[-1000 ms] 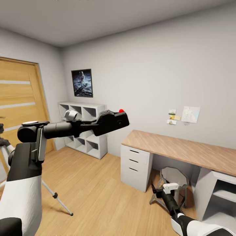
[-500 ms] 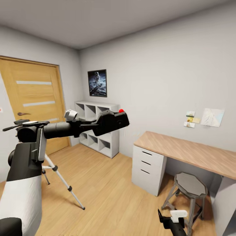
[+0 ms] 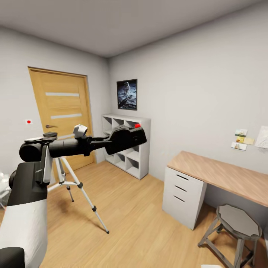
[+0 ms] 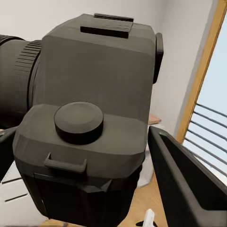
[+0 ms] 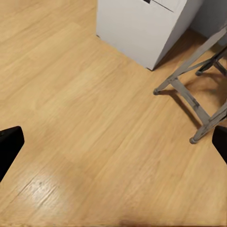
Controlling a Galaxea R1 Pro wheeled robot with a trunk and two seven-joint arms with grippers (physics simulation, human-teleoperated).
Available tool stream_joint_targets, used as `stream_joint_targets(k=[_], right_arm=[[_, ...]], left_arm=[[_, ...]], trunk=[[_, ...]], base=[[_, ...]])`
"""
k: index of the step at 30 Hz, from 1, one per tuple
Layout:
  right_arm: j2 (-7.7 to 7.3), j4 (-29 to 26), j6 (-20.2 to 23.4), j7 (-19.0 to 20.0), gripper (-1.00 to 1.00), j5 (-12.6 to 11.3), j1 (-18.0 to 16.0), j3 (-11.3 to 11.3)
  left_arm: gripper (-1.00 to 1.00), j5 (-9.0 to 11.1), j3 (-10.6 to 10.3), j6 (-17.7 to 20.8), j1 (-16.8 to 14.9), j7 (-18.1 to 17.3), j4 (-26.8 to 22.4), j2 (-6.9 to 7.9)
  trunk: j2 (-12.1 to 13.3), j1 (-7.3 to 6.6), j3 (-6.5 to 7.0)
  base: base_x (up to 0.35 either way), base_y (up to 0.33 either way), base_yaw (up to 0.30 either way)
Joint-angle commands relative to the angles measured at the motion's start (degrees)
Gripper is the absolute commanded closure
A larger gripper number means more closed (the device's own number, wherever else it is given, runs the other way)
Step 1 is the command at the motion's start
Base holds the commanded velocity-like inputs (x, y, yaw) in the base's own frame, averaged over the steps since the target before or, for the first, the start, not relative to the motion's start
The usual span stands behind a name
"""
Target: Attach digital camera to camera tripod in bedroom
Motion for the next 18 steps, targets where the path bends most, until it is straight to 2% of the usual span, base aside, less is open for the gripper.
stream_joint_targets(k=[1, 9, 14, 18], right_arm=[[0.06, 0.2, 0.5, -0.1, -1.0, -0.2, 0.0, 0.5], [0.1, 0.2, 2.1, -0.5, -1.0, -0.4, 0.0, 0.4], [0.02, 0.3, 10.9, -1.1, -1.0, -0.4, 3.9, 0.3], [0.01, 0.3, 15.0, -1.2, -1.0, -0.4, 7.4, 0.3]], left_arm=[[1.0, -0.2, 0.0, 0.6, 0.0, -0.4, 0.0, 0.01], [1.0, -0.2, 0.1, 0.6, 0.0, -0.4, 0.0, 0.05], [1.0, -0.2, 0.1, 0.6, 0.0, -0.4, 0.0, 0.76], [1.0, -0.2, 0.0, 0.6, 0.0, -0.4, 0.0, 0.86]], trunk=[[0.0, 0.02, -0.03], [0.0, 0.02, -0.03], [0.0, 0.02, -0.03], [0.0, 0.02, -0.03]], base=[[0.0, 0.0, 0.278], [0.0, 0.0, 0.278], [0.0, 0.0, 0.279], [0.0, 0.0, 0.28]])
